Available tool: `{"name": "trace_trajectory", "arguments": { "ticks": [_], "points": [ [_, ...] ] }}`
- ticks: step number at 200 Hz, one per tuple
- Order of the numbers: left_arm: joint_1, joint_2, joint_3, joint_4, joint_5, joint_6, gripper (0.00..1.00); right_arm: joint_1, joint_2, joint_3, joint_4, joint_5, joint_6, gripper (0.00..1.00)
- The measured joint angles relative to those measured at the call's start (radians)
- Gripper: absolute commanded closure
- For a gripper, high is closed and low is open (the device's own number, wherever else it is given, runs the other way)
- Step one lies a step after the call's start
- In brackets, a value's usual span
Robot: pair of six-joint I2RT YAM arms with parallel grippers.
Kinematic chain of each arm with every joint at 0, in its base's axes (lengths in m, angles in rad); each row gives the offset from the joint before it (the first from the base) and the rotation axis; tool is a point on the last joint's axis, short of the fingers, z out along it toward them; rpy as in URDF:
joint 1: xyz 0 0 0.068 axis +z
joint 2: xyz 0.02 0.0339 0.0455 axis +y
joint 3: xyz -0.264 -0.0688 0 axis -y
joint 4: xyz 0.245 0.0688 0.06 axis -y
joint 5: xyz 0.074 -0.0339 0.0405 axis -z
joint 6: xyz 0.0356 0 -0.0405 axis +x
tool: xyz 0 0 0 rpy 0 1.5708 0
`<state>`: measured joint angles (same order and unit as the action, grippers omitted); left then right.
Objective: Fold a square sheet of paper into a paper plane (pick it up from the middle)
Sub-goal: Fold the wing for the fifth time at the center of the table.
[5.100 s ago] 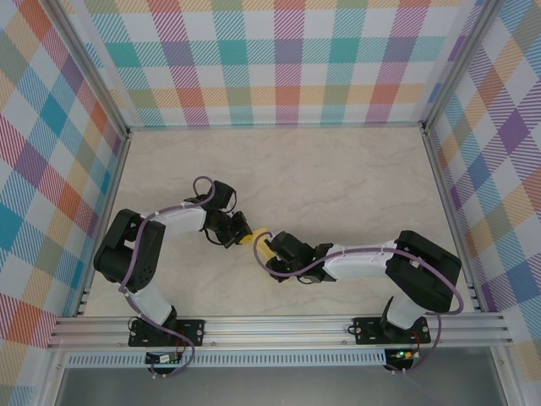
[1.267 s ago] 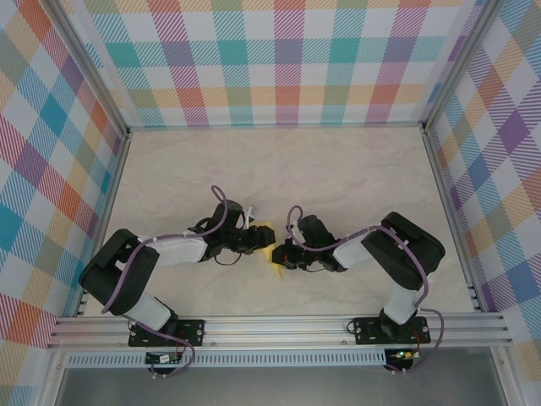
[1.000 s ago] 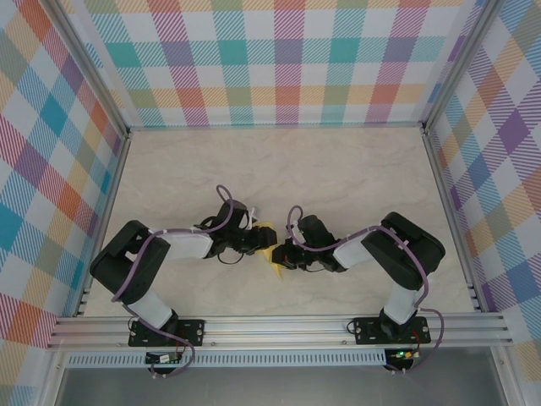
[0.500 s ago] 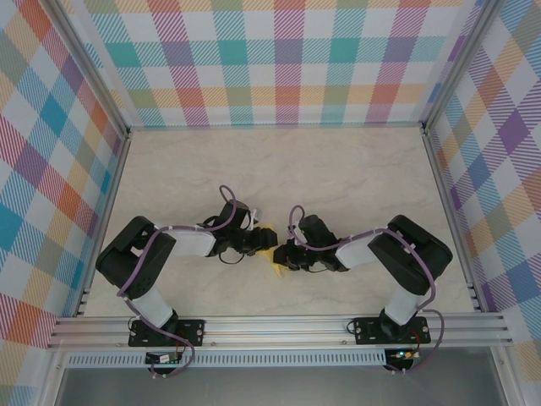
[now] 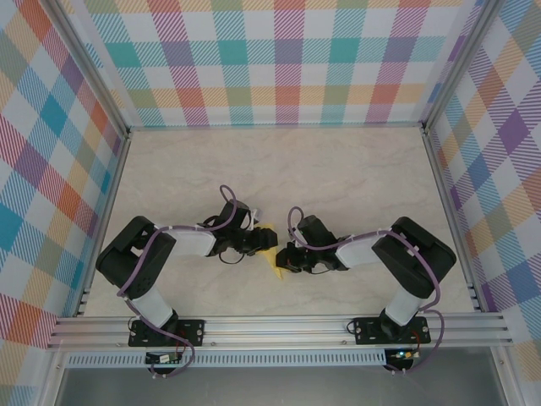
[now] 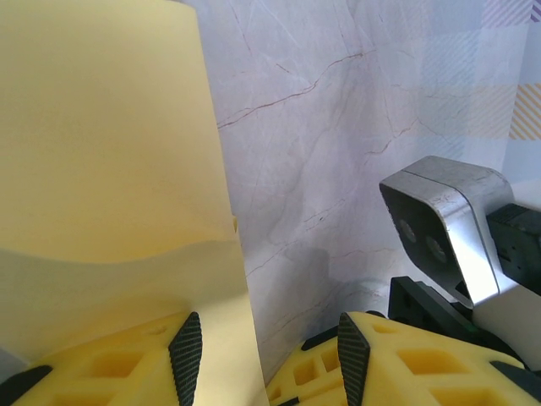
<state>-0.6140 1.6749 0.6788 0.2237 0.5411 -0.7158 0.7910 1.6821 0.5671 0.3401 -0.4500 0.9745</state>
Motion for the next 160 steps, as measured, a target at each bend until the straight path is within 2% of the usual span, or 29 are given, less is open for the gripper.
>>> {"name": "trace_trajectory", "arguments": {
  "ticks": [35, 70, 129, 160],
  "points": [
    [0.0, 0.002, 0.007, -0.013, 0.0, 0.003, 0.52, 0.017, -0.037, 0.005, -0.072, 0.02, -0.013, 0.84],
    [0.0, 0.002, 0.008, -0.014, 0.0, 0.003, 0.52, 0.023, -0.08, 0.005, -0.15, 0.019, -0.024, 0.88],
    [0.0, 0.004, 0.012, -0.023, -0.001, 0.003, 0.52, 0.038, -0.035, 0.051, -0.212, 0.011, -0.051, 0.9],
    [0.0, 0.004, 0.013, -0.024, -0.002, 0.003, 0.52, 0.071, -0.02, 0.117, -0.323, 0.049, -0.086, 0.86]
  ]
}}
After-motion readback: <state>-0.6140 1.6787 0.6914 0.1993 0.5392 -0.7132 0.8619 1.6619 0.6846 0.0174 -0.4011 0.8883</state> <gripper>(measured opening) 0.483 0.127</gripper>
